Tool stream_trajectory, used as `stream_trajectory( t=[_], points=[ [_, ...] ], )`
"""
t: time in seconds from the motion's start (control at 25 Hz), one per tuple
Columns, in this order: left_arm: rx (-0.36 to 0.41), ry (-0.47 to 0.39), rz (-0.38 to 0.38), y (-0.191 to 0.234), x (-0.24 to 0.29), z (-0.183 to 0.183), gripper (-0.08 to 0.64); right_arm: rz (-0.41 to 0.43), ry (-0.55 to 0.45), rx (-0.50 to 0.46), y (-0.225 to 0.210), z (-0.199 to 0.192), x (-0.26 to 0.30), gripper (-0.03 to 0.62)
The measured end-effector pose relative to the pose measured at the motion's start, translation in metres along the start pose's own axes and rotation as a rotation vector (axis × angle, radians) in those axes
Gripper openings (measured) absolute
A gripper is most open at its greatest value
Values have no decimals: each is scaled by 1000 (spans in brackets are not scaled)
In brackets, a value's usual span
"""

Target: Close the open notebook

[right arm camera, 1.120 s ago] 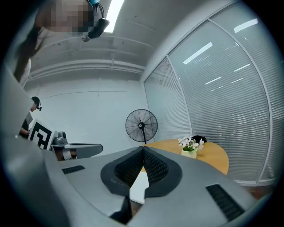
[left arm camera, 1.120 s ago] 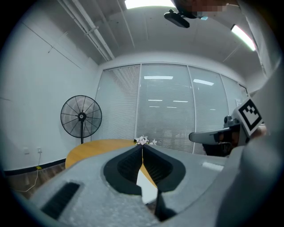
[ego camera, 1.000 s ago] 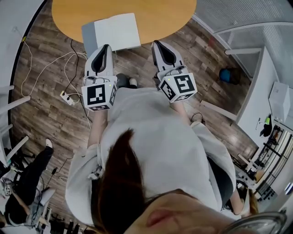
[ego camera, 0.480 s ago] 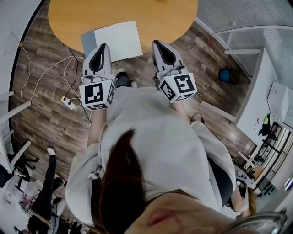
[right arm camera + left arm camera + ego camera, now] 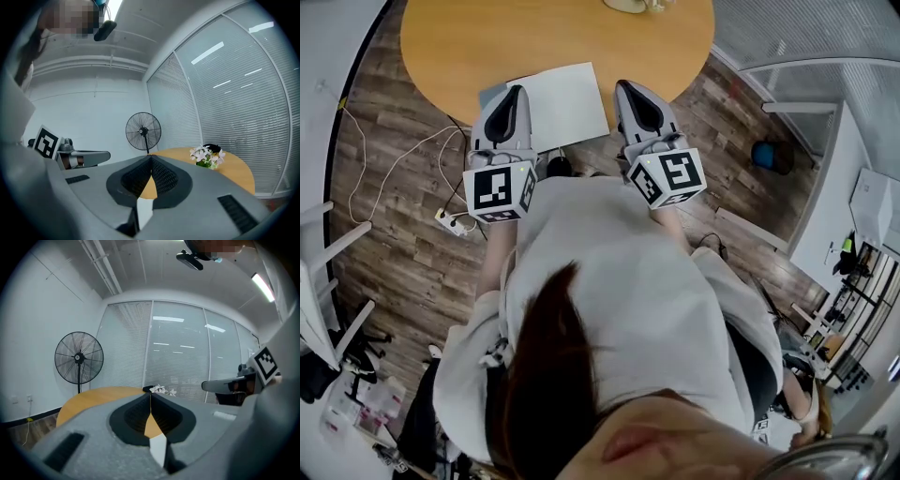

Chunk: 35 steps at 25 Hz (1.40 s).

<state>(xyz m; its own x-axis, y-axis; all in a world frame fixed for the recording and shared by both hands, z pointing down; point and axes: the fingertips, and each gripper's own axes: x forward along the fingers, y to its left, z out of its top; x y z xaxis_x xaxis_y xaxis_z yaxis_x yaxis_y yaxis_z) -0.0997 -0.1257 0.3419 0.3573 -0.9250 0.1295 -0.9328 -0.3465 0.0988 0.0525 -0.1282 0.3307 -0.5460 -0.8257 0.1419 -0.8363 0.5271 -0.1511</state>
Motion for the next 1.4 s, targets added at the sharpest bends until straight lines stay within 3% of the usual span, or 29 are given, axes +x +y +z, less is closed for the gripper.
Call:
stream_trajectory(
  t=[0.36,0.96,1.4],
  points=[
    [-4,9,-7,13,16,2,18,21,10,4,1,0,25,3],
    [-21,-22,105,24,48,21,18,133,-7,-21,-24,26,65,3],
    [-33,35,162,41,45,11,18,157,24,-5,-25,16,76,3]
  ],
)
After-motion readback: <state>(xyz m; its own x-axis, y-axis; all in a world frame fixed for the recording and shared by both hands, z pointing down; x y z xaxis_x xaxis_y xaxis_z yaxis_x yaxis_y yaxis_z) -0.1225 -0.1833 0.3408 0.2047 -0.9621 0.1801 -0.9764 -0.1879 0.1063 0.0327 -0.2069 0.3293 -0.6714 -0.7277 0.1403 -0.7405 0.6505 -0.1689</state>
